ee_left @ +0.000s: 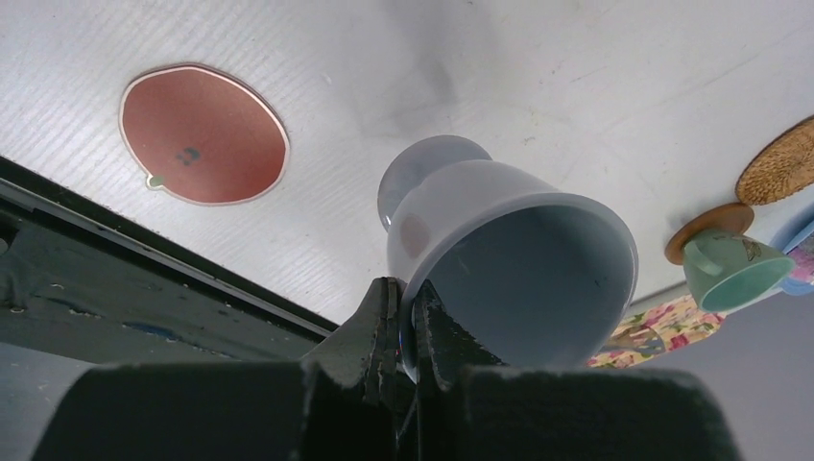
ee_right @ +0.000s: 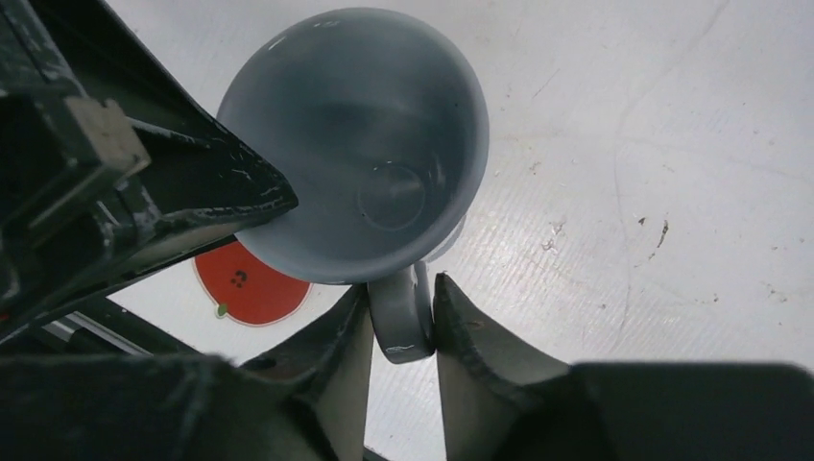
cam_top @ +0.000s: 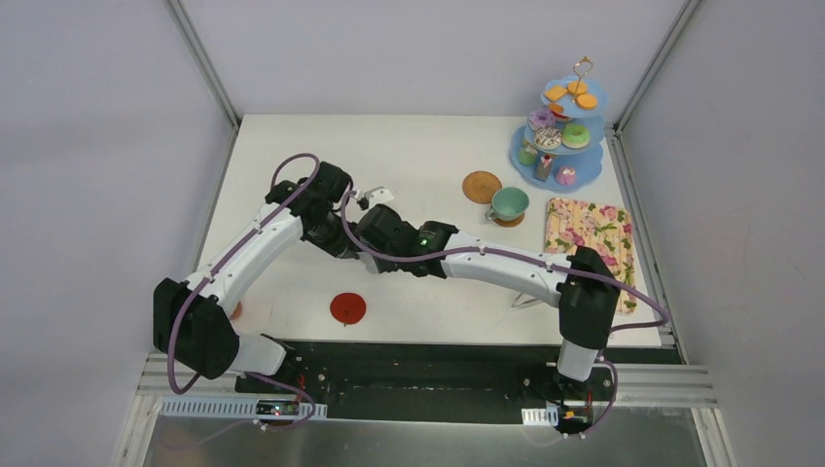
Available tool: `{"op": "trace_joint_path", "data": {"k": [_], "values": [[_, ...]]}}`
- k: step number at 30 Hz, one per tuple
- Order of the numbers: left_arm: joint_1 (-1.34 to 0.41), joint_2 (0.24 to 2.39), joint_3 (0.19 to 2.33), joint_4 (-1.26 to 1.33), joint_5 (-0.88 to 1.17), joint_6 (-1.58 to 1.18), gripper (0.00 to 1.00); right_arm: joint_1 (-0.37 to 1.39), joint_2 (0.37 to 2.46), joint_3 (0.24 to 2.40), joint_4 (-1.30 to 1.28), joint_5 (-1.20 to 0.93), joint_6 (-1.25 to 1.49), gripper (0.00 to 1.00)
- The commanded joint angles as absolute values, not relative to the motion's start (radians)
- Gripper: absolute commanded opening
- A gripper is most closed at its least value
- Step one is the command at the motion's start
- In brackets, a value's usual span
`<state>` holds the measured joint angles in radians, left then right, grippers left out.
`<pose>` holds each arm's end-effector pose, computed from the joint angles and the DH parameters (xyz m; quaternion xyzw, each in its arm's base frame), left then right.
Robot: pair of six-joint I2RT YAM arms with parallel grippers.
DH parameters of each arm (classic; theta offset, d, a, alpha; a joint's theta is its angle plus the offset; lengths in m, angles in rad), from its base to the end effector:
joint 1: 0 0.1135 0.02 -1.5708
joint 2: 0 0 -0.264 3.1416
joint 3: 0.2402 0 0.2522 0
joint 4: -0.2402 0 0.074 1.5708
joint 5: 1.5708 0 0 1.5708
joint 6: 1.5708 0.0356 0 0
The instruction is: Serve the afternoon tea
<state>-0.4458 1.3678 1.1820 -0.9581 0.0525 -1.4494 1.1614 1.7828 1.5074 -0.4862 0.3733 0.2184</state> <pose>0.2374 -0.1155 0.2861 -0.4650 0.8592 -0.1869 0.1028 0.1732 0.3665 0.2888 -0.3452 0.8379 0.1146 0.4069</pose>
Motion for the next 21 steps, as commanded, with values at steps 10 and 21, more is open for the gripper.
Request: {"op": "trace_joint_path", "data": {"k": [10,21], "values": [[-0.457,1.361,1.251,-0.932,0.108,-1.391,0.06,1.160,1.822,1.505,-0.414,0.540,0.298,0.00],[-0.397,1.392,1.542,-1.116,-0.241,-1.149,0.95,1.114,1.817,1.529,-0.545,0.898,0.645,0.00]]}}
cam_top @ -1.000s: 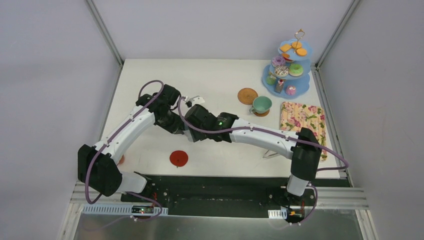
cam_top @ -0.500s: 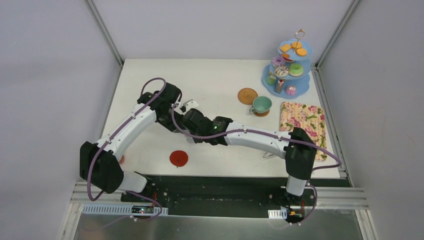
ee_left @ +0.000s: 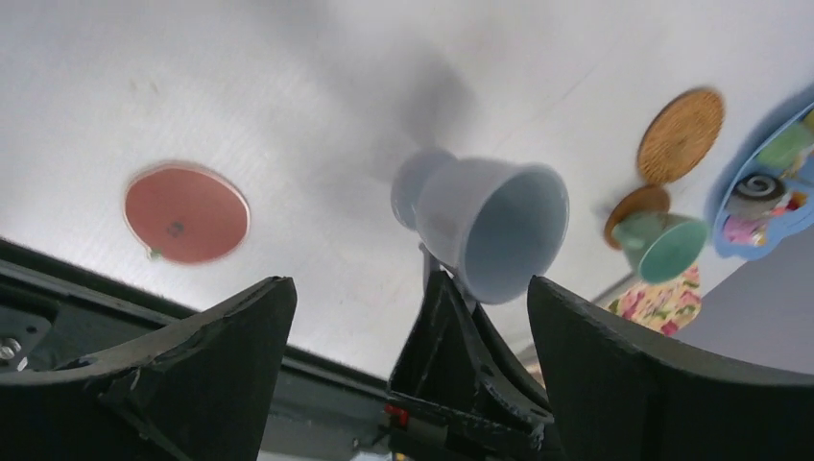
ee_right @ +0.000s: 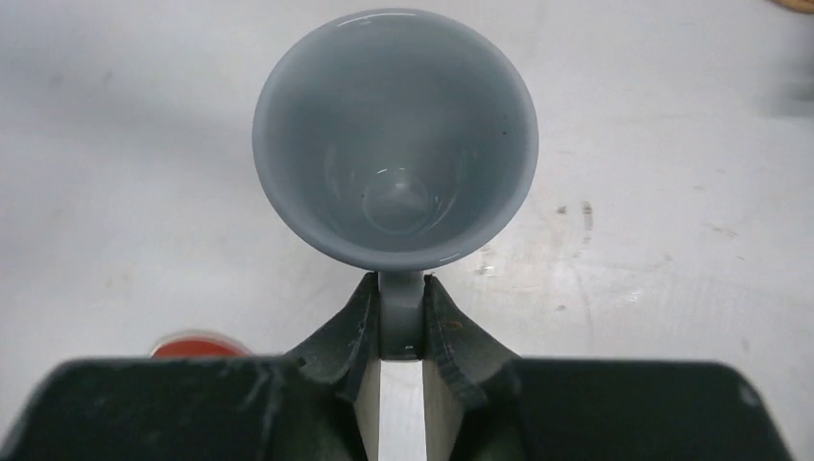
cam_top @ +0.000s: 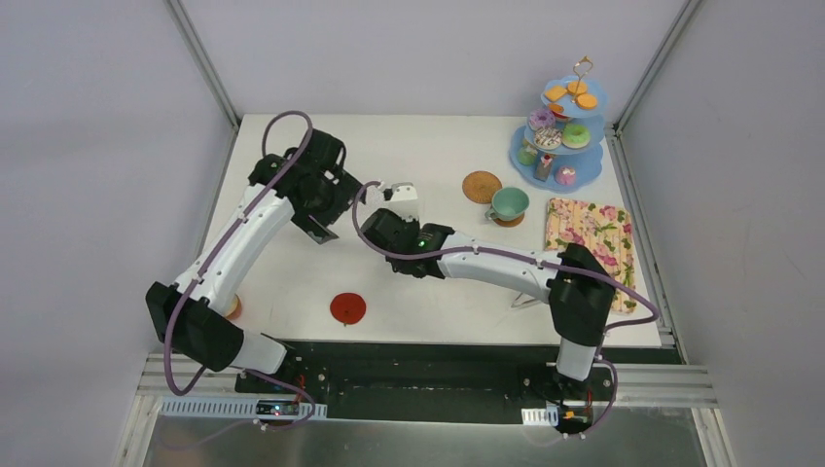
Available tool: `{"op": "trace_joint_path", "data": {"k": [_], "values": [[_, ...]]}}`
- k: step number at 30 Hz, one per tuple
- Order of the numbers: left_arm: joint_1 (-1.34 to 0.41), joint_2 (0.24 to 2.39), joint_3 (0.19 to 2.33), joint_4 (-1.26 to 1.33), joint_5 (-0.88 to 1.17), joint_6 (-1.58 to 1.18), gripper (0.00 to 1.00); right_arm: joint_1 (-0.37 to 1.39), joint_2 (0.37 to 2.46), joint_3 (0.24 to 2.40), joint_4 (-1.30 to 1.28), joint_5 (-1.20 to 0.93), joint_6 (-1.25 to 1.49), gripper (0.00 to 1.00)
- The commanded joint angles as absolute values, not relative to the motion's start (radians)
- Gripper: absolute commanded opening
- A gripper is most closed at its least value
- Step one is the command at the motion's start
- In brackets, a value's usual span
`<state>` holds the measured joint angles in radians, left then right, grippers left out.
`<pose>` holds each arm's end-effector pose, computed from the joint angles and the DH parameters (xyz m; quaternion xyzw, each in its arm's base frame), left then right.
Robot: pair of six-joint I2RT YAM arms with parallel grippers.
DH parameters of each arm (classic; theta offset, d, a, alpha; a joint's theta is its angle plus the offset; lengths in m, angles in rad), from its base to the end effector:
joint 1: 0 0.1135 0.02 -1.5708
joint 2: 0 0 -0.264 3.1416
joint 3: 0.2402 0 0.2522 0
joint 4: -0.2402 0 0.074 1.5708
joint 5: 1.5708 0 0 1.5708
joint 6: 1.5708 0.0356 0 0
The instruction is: Serve the afternoon tea
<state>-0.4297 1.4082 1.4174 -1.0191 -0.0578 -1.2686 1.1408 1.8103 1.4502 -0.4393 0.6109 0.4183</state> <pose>0.2553 -0.1148 0.3435 -0.3985 0.8740 -0.1894 0.2036 0.1874 0.3596 0.2658 -0.2065 0.8666 0.0540 0.4511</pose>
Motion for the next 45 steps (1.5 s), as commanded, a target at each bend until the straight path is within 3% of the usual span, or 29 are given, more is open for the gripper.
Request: {"op": "trace_joint_path", "data": {"k": [1,8,16,27,38,45], "values": [[-0.396,1.381,1.558,-1.131,-0.288,-1.124,0.96,1.102,1.828,1.559,-0.572,0.946,0.685,0.00],[-0.396,1.273,1.513,-1.114,-0.445,-0.970,0.95,0.914,2.042,1.921,-0.902,1.103,0.974,0.00],[-0.395,1.157,1.401,-0.953,-0.385,-0.786,0.95,0.766,2.195,2.090,-0.880,1.216,0.925,0.00],[-0.367,1.154,1.372,-0.858,-0.333,-0.686,0.96,0.702,2.218,2.042,-0.771,1.258,0.846,0.00],[-0.367,1.152,1.368,-0.852,-0.353,-0.634,0.96,0.664,2.088,1.674,-0.291,1.196,0.573,0.00],[-0.379,1.174,1.390,-0.837,-0.364,-0.604,0.96,0.652,2.061,1.633,-0.249,1.174,0.564,0.00]]}}
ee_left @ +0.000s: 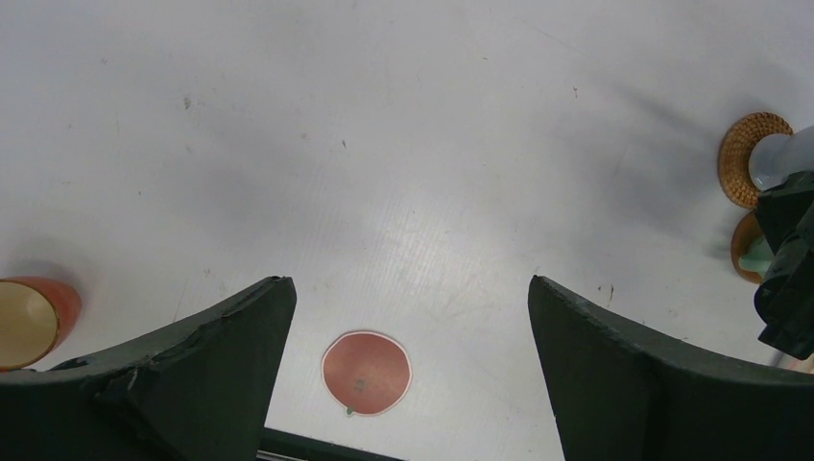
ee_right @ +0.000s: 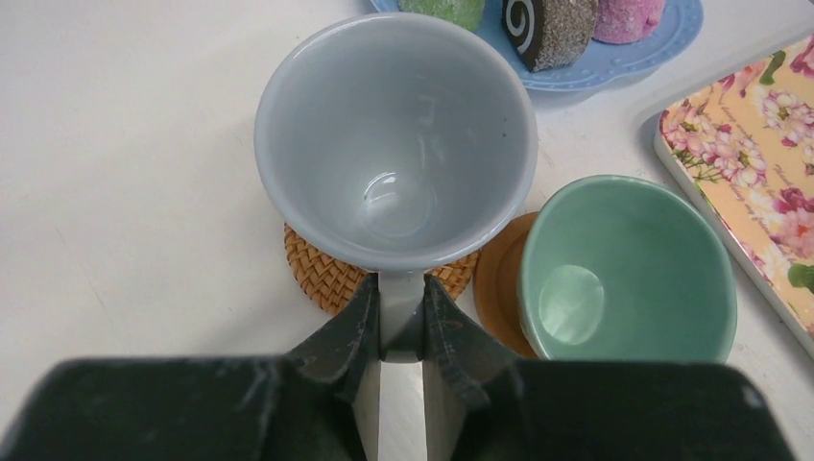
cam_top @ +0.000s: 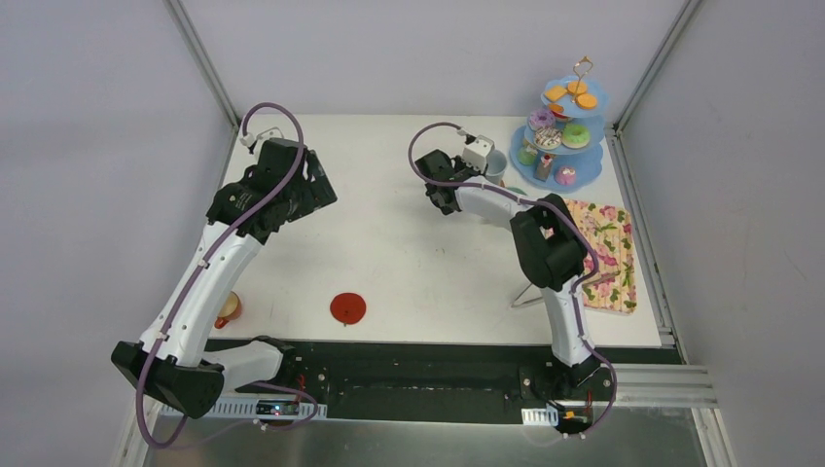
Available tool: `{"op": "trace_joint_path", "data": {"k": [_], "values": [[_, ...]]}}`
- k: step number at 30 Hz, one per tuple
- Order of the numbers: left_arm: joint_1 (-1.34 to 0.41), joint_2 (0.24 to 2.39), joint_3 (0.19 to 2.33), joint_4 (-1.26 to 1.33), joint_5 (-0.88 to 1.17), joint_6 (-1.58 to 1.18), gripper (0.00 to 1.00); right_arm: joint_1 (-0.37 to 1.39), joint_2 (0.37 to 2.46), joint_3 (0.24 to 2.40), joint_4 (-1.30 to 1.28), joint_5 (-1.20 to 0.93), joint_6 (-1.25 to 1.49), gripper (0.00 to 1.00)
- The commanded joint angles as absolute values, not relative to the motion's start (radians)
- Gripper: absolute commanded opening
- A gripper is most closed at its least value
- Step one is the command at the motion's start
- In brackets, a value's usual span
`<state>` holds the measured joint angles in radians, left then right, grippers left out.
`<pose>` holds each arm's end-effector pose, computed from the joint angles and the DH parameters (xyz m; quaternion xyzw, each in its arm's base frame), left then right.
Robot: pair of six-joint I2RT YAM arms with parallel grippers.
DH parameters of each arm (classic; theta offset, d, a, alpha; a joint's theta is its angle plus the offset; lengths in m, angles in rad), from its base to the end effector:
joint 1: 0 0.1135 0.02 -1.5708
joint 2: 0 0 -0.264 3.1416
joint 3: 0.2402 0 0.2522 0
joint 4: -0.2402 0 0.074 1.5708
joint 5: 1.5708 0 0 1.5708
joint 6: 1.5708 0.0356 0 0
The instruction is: Serve the afternoon tea
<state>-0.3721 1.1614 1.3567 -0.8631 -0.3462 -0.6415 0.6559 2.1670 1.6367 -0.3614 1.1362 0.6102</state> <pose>0.2168 -0.0716 0.3955 -0.1935 0.8682 -0.0731 0.4510 0.3888 0.2585 0.1906 0.1610 0.7987 -0.2429 0.5265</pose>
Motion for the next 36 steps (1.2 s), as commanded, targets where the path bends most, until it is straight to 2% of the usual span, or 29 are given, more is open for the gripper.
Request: {"op": "trace_joint_path", "data": {"k": [1,24,26,36], "values": [[-0.380,1.177,1.393,-0.836,-0.361,-0.603,0.96,0.652,2.054,1.628,-0.235,1.172,0.562,0.00],[-0.382,1.188,1.395,-0.830,-0.340,-0.604,0.97,0.646,2.079,1.564,-0.291,1.172,0.562,0.00],[-0.382,1.190,1.394,-0.829,-0.335,-0.606,0.97,0.646,2.081,1.562,-0.289,1.089,0.709,0.01],[-0.381,1.190,1.392,-0.828,-0.325,-0.614,0.96,0.643,2.068,1.551,-0.257,1.077,0.702,0.00]]}}
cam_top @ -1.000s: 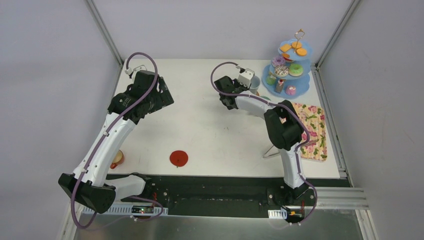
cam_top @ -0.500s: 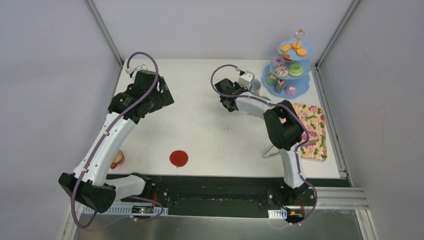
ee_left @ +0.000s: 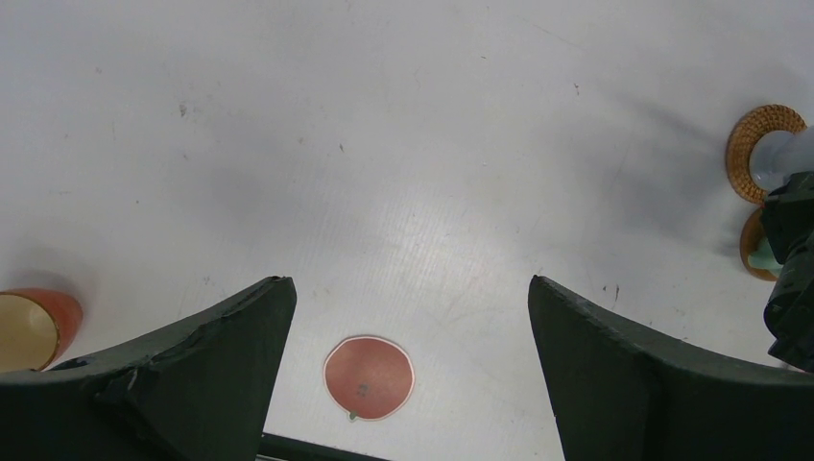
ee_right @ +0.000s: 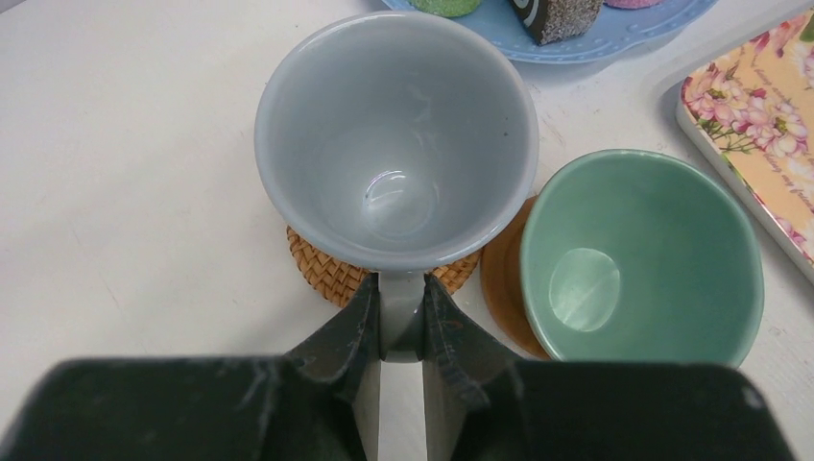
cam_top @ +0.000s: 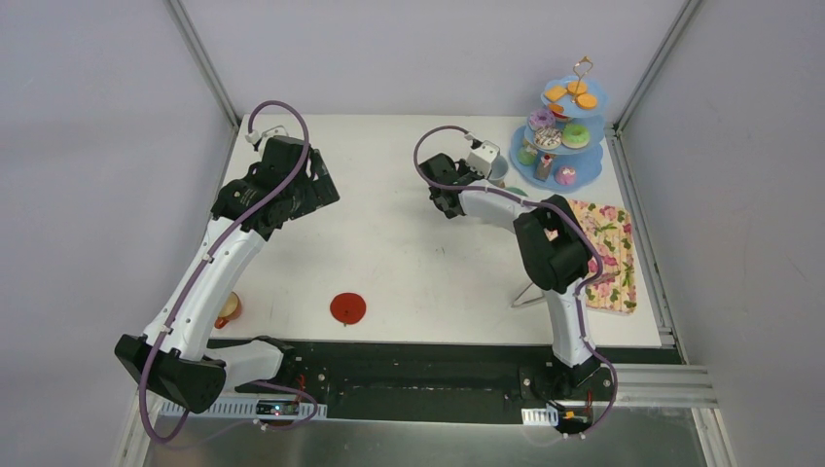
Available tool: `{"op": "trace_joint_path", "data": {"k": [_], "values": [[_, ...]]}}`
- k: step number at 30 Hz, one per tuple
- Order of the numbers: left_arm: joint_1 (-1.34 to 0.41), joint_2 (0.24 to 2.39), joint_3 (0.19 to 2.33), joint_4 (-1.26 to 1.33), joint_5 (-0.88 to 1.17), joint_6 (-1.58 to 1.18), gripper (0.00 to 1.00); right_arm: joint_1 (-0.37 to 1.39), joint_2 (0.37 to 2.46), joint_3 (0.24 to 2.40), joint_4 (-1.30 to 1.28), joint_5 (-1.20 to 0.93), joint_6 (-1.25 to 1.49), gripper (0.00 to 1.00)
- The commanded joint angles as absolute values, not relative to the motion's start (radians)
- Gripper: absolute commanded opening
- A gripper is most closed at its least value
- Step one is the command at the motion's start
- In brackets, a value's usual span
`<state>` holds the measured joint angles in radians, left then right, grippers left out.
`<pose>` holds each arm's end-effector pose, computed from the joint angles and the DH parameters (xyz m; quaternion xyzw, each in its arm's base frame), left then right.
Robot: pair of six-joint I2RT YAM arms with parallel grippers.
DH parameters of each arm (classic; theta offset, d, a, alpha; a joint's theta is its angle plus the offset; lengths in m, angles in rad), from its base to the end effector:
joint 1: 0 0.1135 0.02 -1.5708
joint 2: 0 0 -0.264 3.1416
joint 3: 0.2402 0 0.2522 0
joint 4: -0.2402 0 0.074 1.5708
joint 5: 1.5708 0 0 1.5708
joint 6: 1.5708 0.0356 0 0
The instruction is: Serve the afternoon tea
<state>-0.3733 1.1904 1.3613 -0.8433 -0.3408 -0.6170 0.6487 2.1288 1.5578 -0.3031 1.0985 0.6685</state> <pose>0.2253 -0.0755 0.3924 -0.1810 0.8722 -0.0689 0.4491 0.3827 0.2503 0.1864 0.1861 0.7999 -0.2099 0.5306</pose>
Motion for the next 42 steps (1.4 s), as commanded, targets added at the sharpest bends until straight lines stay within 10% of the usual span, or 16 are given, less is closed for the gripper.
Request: {"op": "trace_joint_path", "data": {"k": [1,12,19,28,36,42], "values": [[-0.381,1.190,1.391,-0.827,-0.322,-0.616,0.96,0.643,2.071,1.548,-0.257,1.076,0.703,0.00],[-0.381,1.196,1.395,-0.825,-0.316,-0.617,0.96,0.643,2.071,1.551,-0.263,1.047,0.710,0.17],[-0.381,1.200,1.407,-0.817,-0.327,-0.614,0.96,0.651,2.025,1.613,-0.391,0.982,0.744,0.75],[-0.355,1.189,1.445,-0.819,-0.337,-0.623,0.96,0.704,1.847,1.587,-0.494,0.679,0.612,0.98],[-0.304,1.117,1.496,-0.917,-0.346,-0.649,0.98,0.723,1.692,1.452,-0.378,-0.355,0.272,0.93],[-0.301,1.006,1.491,-0.952,-0.286,-0.679,0.99,0.873,1.872,1.566,-0.491,-0.563,0.251,0.71]]}}
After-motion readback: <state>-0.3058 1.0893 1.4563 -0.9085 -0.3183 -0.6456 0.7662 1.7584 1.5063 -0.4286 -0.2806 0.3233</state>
